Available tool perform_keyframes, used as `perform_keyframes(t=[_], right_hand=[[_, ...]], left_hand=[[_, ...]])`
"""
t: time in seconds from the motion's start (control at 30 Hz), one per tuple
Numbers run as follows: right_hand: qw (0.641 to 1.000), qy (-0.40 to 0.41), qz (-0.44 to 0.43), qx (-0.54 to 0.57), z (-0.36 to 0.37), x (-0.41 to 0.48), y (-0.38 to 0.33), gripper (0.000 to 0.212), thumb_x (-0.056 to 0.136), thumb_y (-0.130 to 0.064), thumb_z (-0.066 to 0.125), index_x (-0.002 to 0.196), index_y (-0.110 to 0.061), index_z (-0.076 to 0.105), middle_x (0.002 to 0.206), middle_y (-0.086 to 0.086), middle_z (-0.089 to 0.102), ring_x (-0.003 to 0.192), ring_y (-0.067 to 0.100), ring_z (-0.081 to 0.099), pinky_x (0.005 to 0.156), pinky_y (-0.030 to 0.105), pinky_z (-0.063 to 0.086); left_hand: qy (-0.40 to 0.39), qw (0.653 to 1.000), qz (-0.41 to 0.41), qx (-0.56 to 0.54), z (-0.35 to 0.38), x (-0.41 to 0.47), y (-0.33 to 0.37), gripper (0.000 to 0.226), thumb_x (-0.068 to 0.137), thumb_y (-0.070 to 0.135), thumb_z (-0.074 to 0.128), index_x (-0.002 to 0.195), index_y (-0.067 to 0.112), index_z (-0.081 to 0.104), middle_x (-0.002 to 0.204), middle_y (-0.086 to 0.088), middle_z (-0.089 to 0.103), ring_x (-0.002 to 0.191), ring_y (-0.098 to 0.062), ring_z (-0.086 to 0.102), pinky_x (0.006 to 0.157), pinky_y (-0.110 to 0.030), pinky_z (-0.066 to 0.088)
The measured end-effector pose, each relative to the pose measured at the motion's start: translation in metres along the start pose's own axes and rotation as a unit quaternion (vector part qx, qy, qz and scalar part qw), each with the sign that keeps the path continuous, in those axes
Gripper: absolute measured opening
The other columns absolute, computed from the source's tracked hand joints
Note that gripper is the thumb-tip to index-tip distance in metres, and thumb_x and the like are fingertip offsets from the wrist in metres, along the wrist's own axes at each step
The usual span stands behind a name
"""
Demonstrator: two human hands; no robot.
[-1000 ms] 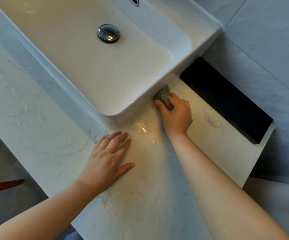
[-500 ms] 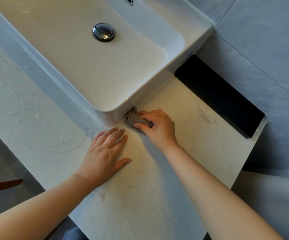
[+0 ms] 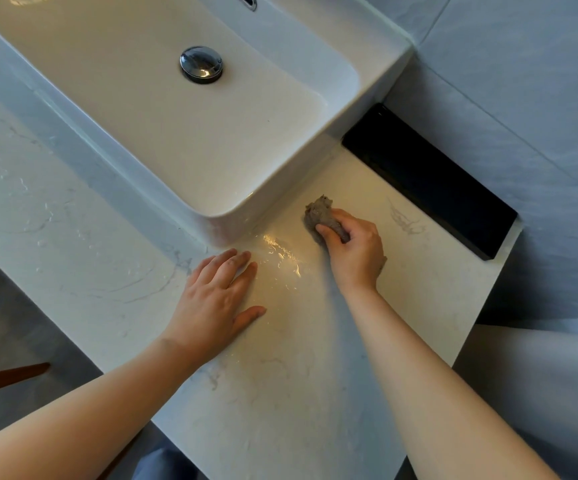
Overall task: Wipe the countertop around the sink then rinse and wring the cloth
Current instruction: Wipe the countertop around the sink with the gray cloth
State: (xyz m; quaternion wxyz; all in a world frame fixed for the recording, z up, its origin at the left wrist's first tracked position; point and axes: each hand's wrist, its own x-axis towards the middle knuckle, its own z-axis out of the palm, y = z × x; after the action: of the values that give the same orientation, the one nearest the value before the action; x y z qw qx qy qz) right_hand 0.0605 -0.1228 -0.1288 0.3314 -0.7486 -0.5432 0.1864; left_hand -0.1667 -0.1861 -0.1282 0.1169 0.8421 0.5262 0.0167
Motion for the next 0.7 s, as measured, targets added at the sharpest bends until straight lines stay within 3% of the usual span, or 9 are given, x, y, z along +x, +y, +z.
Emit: perform_keyframes(t=[0.23,0.37,0.47,0.57,0.7], right_hand=[[0.996,-0.035,-0.085,-0.009,-0.005,-0.07,-0.006,0.026,0.071,-0.03,0.074,0.096,-0.021,0.075,0.099,-0.01,0.072,0.089,0.015,0.06,0.076,0.029,0.048],[0.993,-0.092,-0.009,0.071,-0.019,-0.09,-0.008,0.026,0.073,-0.028,0.076,0.099,-0.024,0.075,0.095,-0.012,0.07,0.089,0.007,0.059,0.079,0.022,0.047],[0.991,-0.034,0.028,0.126,-0.039,-0.074,-0.013,0.022,0.079,-0.025,0.075,0.101,-0.02,0.075,0.09,-0.003,0.07,0.087,0.014,0.063,0.075,0.024,0.051],[0.997,0.005,0.028,0.076,-0.049,-0.04,-0.005,0.028,0.081,-0.027,0.073,0.107,-0.019,0.072,0.094,0.001,0.069,0.09,0.014,0.06,0.077,0.023,0.051],[0.999,-0.021,0.047,0.007,-0.039,-0.022,0.025,0.03,0.081,-0.035,0.07,0.11,-0.028,0.071,0.101,-0.002,0.069,0.097,0.014,0.061,0.078,0.027,0.052]], left_hand=[[-0.006,1.0,-0.002,0.005,-0.002,0.001,0.0,0.071,0.088,0.062,0.032,0.129,0.009,0.057,0.135,-0.009,0.054,0.127,-0.031,0.046,0.106,-0.046,0.035],[-0.005,1.0,0.001,0.002,-0.004,0.0,0.0,0.071,0.088,0.062,0.032,0.129,0.009,0.057,0.134,-0.01,0.054,0.126,-0.032,0.047,0.106,-0.046,0.035],[-0.011,1.0,0.002,0.008,-0.004,0.0,0.0,0.071,0.089,0.061,0.031,0.131,0.01,0.055,0.136,-0.009,0.053,0.128,-0.032,0.046,0.107,-0.045,0.032],[-0.013,1.0,0.001,0.01,-0.003,-0.001,-0.001,0.071,0.089,0.061,0.031,0.132,0.01,0.055,0.136,-0.009,0.052,0.128,-0.031,0.044,0.108,-0.044,0.031],[-0.015,1.0,-0.002,0.011,-0.003,0.001,-0.001,0.071,0.088,0.062,0.031,0.132,0.011,0.055,0.136,-0.008,0.053,0.128,-0.03,0.044,0.107,-0.043,0.032]])
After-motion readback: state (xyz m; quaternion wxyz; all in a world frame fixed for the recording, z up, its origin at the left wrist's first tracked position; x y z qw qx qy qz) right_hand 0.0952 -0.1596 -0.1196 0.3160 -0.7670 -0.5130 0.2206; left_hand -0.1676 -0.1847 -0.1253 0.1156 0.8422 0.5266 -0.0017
